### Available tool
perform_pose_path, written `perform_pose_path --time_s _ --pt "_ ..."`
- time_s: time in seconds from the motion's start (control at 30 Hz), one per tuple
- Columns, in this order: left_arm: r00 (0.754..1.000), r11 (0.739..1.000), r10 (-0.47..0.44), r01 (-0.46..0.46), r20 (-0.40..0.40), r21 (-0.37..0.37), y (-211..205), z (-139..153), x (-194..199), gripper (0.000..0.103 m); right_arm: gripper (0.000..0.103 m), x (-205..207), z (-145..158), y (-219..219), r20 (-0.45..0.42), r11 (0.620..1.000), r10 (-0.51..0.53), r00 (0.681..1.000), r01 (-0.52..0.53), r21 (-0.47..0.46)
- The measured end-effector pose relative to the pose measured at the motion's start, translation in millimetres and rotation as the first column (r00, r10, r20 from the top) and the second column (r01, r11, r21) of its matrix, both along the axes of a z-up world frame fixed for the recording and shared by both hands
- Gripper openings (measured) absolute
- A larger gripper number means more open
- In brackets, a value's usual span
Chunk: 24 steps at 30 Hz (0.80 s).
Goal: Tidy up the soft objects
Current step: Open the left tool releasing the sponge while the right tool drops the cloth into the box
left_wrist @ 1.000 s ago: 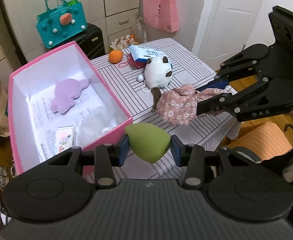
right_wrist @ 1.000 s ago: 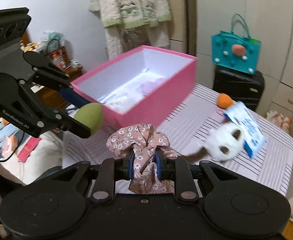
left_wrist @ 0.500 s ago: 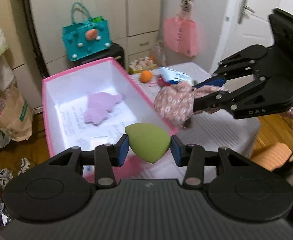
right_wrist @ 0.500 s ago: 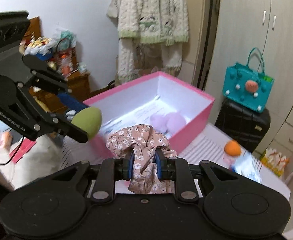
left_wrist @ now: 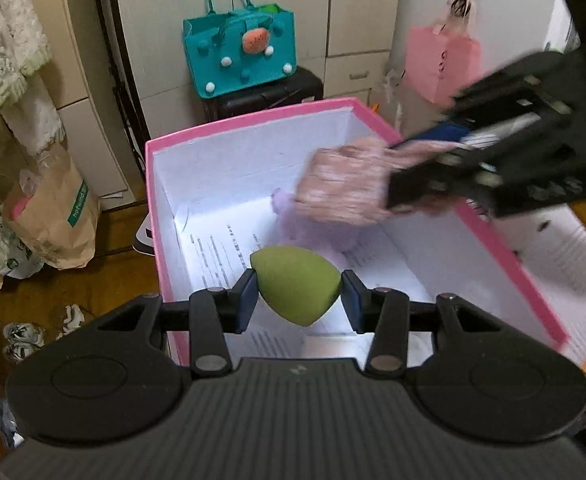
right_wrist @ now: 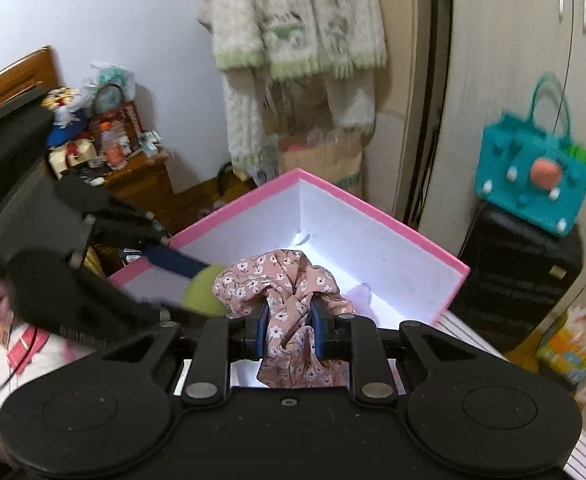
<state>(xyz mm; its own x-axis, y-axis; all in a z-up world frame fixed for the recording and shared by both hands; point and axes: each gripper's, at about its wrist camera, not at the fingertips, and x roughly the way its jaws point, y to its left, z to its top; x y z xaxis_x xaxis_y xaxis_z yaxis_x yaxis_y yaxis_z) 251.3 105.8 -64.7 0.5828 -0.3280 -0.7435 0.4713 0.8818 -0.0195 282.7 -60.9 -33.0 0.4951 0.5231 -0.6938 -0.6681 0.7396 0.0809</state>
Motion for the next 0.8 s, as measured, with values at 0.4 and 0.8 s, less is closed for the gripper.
perform_pose_path --time_s 0.4,0.8 --pt "1.000 0.974 0.023 -0.026 0.015 0.225 -30 -19 40 0.044 0.027 90 -45 36 -0.229 0.995 -0.083 0.970 0.091 0.026" --pt "0.997 0.968 0.008 -0.026 0.073 0.251 -30 -9 39 0.066 0.050 89 -37 20 -0.219 0.989 -0.107 0.970 0.126 0.076"
